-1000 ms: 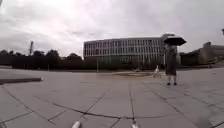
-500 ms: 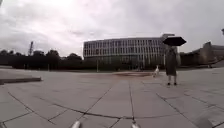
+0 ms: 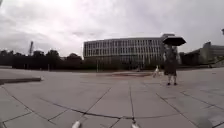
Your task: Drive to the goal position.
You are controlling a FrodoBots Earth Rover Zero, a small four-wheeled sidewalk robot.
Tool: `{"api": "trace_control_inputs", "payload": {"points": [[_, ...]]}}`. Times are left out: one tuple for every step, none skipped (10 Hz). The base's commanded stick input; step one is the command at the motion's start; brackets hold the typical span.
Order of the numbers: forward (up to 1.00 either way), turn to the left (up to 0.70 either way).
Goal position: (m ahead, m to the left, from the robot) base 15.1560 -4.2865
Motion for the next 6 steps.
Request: {"api": "trace_control_inputs", "payload": {"points": [[0.70,0.00],[0.70,0.00],[0.70,0.00],[0.70,0.00],[0.70,0.00],[0.70,0.00]]}}
